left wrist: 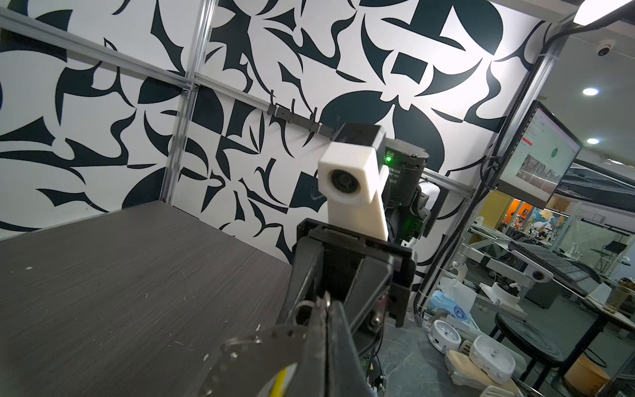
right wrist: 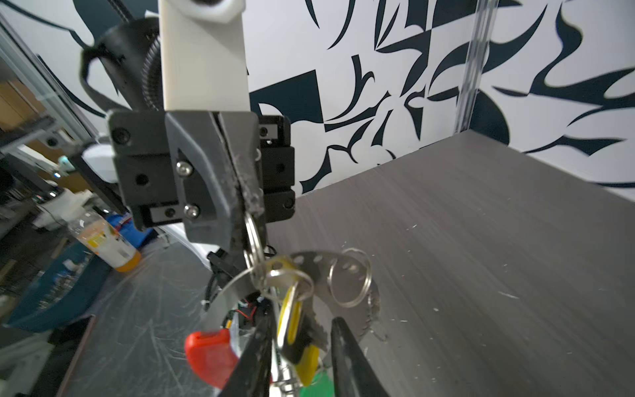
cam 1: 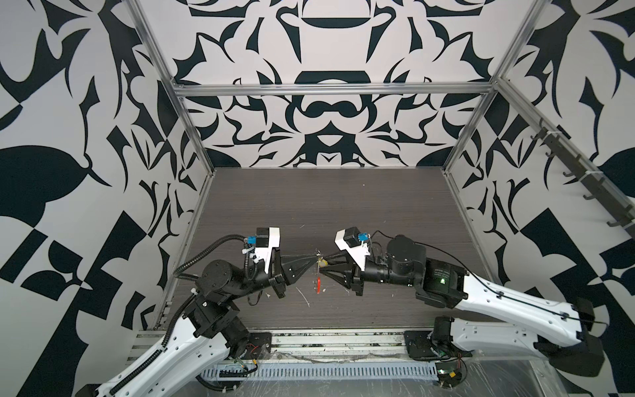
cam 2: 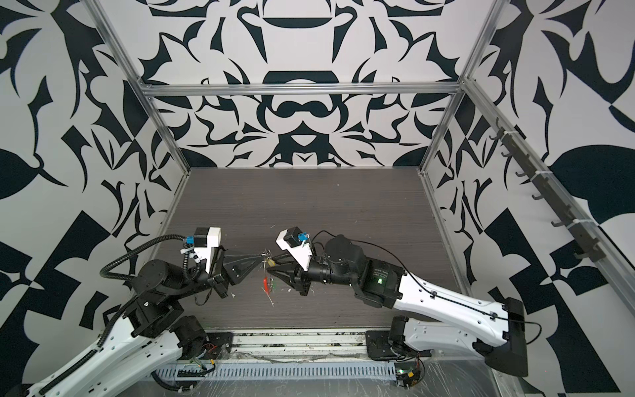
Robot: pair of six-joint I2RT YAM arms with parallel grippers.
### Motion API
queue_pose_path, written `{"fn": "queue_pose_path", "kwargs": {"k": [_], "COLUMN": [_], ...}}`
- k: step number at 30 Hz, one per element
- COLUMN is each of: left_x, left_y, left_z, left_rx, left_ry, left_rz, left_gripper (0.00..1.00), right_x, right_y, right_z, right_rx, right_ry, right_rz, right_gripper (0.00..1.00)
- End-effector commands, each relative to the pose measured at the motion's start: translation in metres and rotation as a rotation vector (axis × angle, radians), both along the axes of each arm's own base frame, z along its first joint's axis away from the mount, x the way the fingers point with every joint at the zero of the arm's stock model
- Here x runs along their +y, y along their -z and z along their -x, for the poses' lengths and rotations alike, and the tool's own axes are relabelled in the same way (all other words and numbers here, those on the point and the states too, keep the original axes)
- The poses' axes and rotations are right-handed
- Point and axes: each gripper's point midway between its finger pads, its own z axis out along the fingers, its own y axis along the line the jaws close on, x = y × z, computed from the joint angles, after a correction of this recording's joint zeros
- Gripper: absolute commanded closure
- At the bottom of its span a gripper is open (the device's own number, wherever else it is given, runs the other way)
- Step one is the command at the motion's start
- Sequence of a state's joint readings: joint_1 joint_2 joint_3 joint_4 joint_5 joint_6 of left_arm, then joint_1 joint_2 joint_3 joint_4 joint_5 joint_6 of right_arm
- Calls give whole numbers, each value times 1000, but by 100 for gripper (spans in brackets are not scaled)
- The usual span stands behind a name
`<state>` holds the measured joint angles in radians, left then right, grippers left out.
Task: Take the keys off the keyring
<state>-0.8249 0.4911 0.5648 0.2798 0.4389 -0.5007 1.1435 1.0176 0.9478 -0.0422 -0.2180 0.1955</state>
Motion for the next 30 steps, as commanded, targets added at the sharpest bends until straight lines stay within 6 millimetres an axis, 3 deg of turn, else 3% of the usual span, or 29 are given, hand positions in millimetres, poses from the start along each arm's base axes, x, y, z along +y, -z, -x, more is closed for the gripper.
{"fn": "queue_pose_path", "kwargs": {"k": [1,7,16,23,30], "left_x": [6,15,23,14,6], "left_y": [-9,-11,-14,-12,-11], "left_z": [1,-6,-12,-5,0], "left_rx": [-22,-12,-14,-30,-23], "left_ry": [-23,-91,-148,-76,-15], "left_rz": [44,68,104,120,97], "left_gripper": [100,100,100,100,100], "right_x": [-1,2,18,38,33], "right_y": [-32,-29,-14,4,4], "right_z": [-4,-2,11,29,26], "right_rx": [-62,-89,-81,-28,-29], "right_ry": [34,45,-13,-146,-124], "right_rz": [-63,-28,41,91,95], "right_gripper": [81,100,100,100,100]}}
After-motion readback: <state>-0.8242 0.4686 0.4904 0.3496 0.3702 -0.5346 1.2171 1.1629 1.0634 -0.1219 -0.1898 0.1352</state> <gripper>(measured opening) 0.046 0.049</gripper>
